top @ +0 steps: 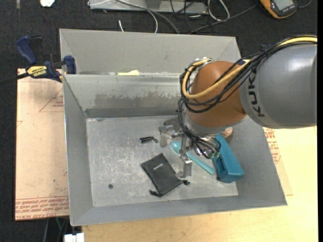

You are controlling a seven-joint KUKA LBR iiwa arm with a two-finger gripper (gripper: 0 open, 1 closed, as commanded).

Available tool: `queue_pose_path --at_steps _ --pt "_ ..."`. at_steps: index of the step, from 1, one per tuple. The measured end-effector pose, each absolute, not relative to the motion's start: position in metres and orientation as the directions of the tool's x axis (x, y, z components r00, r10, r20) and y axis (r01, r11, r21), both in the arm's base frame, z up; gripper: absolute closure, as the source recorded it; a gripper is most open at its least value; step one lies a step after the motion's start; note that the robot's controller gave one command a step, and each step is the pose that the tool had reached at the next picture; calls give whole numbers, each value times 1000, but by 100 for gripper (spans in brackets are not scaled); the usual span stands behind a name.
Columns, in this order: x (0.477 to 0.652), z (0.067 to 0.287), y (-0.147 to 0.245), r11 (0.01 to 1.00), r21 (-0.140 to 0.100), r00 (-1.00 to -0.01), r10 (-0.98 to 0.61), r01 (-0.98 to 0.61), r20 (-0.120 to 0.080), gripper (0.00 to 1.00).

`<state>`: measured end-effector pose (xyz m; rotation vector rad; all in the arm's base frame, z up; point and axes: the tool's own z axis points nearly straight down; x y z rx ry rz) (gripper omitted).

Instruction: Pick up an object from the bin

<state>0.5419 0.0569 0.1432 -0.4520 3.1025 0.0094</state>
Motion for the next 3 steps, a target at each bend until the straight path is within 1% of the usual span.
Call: queue_pose_path --at_steps 1,2,3 --pt "574 116 71 913 1 -913 -408 -408 -19 0" --pt "571 67 56 950 7 -950 -311 -311 -5 0" --pt "575 70 67 804 0 -804 -595 -595 -17 0"
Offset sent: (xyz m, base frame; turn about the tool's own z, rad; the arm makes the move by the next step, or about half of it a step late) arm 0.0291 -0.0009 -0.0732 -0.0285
